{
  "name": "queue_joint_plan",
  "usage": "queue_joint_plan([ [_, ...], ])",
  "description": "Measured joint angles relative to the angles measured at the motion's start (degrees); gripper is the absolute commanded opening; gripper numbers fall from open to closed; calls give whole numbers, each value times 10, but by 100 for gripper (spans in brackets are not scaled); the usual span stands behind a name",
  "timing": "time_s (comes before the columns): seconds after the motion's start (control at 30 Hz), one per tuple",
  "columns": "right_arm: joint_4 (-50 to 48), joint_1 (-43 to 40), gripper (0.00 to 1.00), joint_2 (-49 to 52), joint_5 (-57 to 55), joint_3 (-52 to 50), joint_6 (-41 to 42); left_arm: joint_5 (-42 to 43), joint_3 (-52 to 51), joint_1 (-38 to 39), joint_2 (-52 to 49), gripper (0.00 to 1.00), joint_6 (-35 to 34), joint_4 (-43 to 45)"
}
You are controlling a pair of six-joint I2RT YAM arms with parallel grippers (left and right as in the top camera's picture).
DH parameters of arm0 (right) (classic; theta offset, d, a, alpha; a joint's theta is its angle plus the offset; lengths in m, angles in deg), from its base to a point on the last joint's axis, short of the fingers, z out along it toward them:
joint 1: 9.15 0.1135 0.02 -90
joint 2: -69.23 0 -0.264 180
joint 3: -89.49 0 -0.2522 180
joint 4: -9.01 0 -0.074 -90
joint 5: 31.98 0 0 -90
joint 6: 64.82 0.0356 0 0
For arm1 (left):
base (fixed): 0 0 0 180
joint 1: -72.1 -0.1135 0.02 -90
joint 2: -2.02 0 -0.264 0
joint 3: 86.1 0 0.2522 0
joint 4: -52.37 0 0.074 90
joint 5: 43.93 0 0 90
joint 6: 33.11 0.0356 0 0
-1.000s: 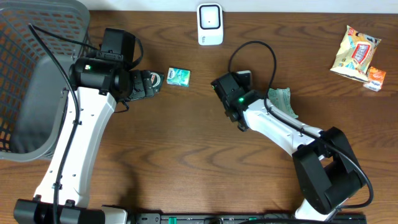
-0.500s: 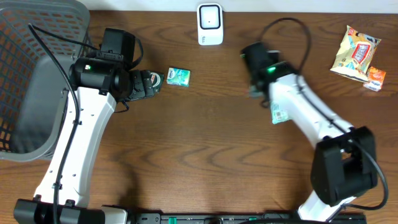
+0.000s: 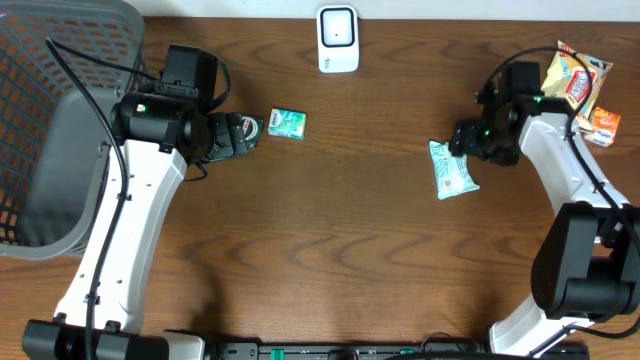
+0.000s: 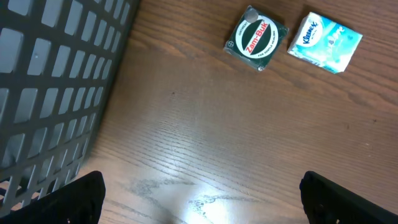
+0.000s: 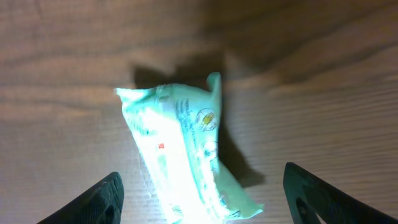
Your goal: Scan the item barcode
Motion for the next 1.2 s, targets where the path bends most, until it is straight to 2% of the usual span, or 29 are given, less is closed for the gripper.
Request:
queue_joint_plan([
  [0.17,-62,-3,75,0,19,-63,-18,0,0,0,0,98,0,0],
  [0.37,-130,-12,62,0,42,-131,-19,0,0,0,0,98,0,0],
  [0.53,-155,-14,32,0,94,-149,-21,0,0,0,0,99,0,0],
  [0.6,-156,-14,24,0,115,-150,-21,0,0,0,0,99,0,0],
  [0.7,-158,-14,1,0,146,-150,-23,0,0,0,0,99,0,0],
  [0.9,-126,-11,1,0,197,-138,-2,0,0,0,0,99,0,0],
  [1.03,-83,12,1,-7,183,-108,14,0,0,0,0,99,0,0],
  [1.1,-62,43,1,-20,133,-91,33,0,0,0,0,99,0,0],
  [1.2,-38,112,1,-47,-1,-77,82,0,0,0,0,99,0,0],
])
